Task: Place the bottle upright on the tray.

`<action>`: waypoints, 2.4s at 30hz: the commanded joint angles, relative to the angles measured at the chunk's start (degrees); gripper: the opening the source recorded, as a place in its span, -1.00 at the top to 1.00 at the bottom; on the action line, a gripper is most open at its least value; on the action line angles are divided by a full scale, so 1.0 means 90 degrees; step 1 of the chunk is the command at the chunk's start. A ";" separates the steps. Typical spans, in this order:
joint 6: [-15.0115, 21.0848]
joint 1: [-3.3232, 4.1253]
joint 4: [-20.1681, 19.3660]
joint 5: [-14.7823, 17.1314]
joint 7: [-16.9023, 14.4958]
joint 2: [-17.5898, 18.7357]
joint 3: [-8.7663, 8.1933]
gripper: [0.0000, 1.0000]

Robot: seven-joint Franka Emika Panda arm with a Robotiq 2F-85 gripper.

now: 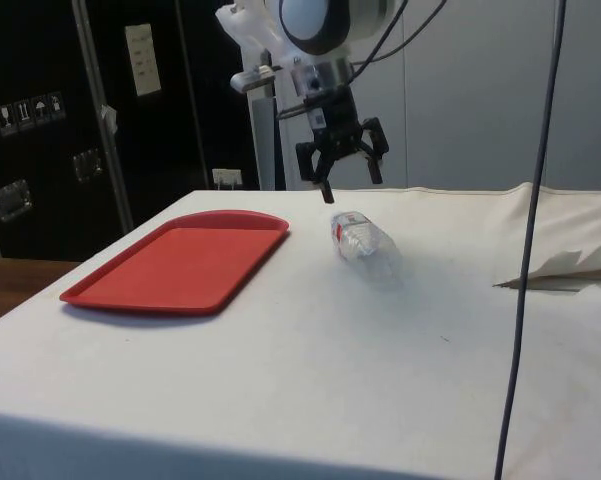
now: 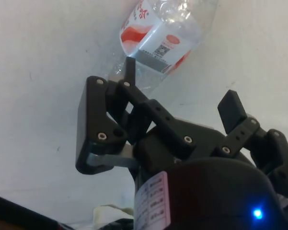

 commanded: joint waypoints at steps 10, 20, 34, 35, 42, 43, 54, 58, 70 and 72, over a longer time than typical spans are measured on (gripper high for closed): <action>-0.0038 -0.0057 0.0045 0.0509 -0.0255 0.0019 -0.0038 -1.00; -0.0108 -0.0083 0.0089 0.1019 -0.0535 0.0159 -0.0108 -1.00; -0.0439 -0.0115 0.0312 0.1598 -0.0929 0.0420 -0.0280 -1.00; -0.0471 -0.0121 0.0337 0.1630 -0.0955 0.0446 -0.0293 -1.00; -0.0738 -0.0146 0.0535 0.1821 -0.1089 0.0624 -0.0369 -1.00; -0.0777 -0.0153 0.0567 0.1853 -0.1108 0.0656 -0.0376 -1.00; -0.1210 -0.0191 0.0917 0.2171 -0.1311 0.0999 -0.0503 -1.00; -0.1369 -0.0204 0.1050 0.2273 -0.1369 0.1133 -0.0541 -1.00; -0.1840 -0.0242 0.1432 0.2597 -0.1560 0.1509 -0.0688 -1.00; -0.1961 -0.0242 0.1528 0.2680 -0.1604 0.1611 -0.0732 -1.00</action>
